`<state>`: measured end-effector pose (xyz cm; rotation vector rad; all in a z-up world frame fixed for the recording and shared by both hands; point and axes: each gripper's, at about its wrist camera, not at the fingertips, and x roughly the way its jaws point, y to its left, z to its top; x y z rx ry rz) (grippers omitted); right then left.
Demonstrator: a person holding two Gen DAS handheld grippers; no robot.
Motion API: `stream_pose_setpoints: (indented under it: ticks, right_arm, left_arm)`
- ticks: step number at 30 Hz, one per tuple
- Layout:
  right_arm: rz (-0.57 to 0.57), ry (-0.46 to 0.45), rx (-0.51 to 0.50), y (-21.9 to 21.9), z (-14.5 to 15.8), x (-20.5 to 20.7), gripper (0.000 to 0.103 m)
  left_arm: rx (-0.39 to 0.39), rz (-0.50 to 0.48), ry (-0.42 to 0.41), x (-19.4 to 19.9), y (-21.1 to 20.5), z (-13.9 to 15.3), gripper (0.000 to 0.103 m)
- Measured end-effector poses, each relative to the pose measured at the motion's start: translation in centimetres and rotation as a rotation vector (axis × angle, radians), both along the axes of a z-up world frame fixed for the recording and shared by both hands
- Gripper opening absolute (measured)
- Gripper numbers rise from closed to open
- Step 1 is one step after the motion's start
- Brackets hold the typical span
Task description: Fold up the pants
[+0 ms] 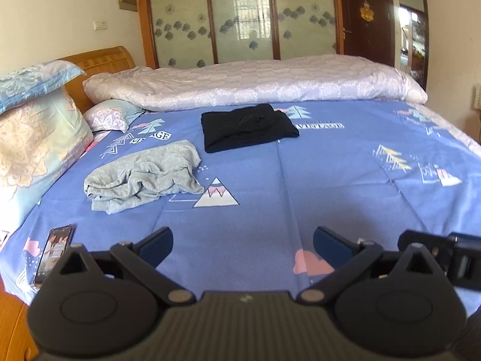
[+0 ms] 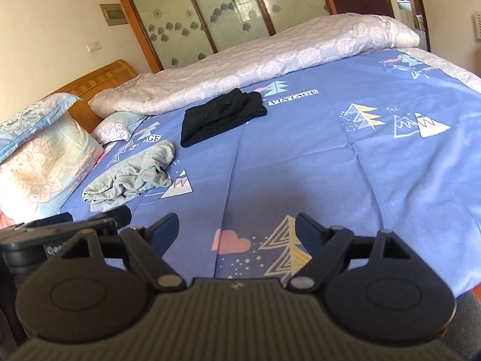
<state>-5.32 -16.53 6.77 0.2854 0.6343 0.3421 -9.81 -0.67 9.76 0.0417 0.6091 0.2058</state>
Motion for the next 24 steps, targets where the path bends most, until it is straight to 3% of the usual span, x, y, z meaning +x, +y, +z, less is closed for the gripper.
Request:
stream_pose_setpoints:
  ticks: [24]
  right_arm:
    - [-0.013, 0.139, 0.064, -0.9, -3.8, 1.9, 0.091]
  left_arm:
    - [0.05, 0.048, 0.095, 1.7, 0.2, -4.6, 0.103]
